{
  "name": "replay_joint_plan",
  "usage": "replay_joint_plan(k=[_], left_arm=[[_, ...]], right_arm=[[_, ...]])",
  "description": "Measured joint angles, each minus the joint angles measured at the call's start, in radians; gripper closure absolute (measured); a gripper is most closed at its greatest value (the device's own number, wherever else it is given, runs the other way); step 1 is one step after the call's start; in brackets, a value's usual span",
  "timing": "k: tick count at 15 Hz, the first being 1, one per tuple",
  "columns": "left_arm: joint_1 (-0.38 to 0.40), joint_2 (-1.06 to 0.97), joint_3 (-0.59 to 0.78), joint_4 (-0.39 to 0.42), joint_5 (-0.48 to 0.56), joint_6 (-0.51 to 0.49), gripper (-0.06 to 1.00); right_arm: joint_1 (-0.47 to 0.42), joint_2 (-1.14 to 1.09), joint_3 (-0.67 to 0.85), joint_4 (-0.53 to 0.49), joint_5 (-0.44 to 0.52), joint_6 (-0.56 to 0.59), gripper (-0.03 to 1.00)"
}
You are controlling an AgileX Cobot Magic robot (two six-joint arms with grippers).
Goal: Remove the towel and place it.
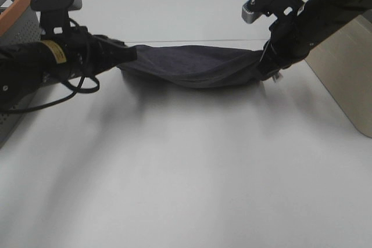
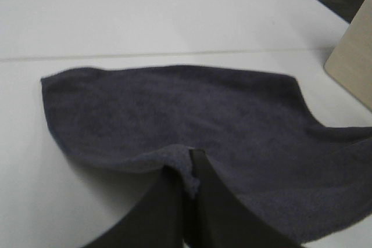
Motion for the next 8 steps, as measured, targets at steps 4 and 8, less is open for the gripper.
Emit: replay_joint_plan(k=[4, 8], left_arm=[[0.0, -0.006, 0.119, -0.022, 0.0, 0.0, 0.94], [-0.003, -0.007, 0.183, -0.005, -0.012, 0.0, 0.94]], right_arm=[[0.001, -0.002, 0.127, 0.033, -0.009, -0.005, 0.95], [0.011, 0.005, 0.246, 0.134, -0.09, -0.032, 0.95]])
